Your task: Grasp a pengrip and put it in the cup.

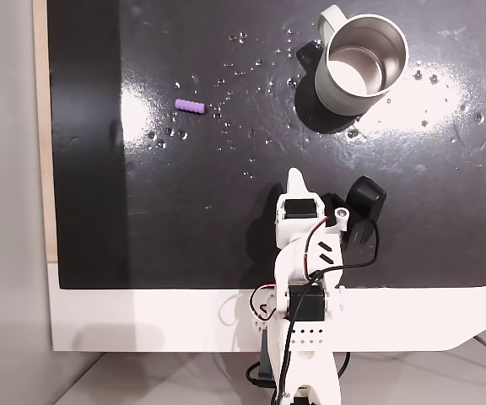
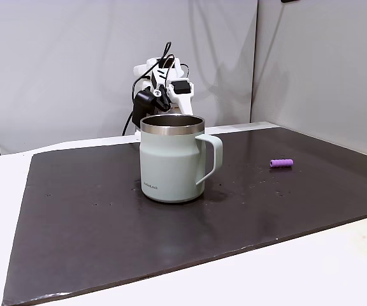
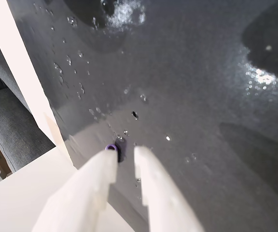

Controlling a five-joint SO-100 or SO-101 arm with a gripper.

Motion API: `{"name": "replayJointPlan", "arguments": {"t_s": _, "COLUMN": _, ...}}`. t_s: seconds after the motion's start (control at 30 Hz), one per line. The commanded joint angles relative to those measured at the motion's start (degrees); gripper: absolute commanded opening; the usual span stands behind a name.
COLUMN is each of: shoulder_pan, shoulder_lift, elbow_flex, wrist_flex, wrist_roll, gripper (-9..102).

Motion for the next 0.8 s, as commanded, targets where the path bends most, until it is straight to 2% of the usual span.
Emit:
{"name": "replayJointPlan", "arguments": {"t_s": 0.0, "shoulder_pan": 1.23, "shoulder_lift": 0.53, "elbow_flex": -0.26, "wrist_flex": -1.49, "wrist_roll": 1.14, "gripper": 0}}
{"name": "replayJointPlan", "arguments": {"t_s": 0.33, "shoulder_pan": 0.97, "shoulder_lift": 0.53, "elbow_flex": -0.35, "wrist_flex": -1.76, "wrist_roll": 1.05, "gripper": 0}}
{"name": "replayJointPlan", "arguments": {"t_s": 0.5, "shoulder_pan": -3.69, "shoulder_lift": -0.7, "elbow_flex": -9.14, "wrist_flex": -0.79, "wrist_roll": 0.0, "gripper": 0}}
{"name": "replayJointPlan", "arguments": {"t_s": 0.77, "shoulder_pan": -10.37, "shoulder_lift": -26.98, "elbow_flex": -33.4, "wrist_flex": -1.41, "wrist_roll": 1.85, "gripper": 0}}
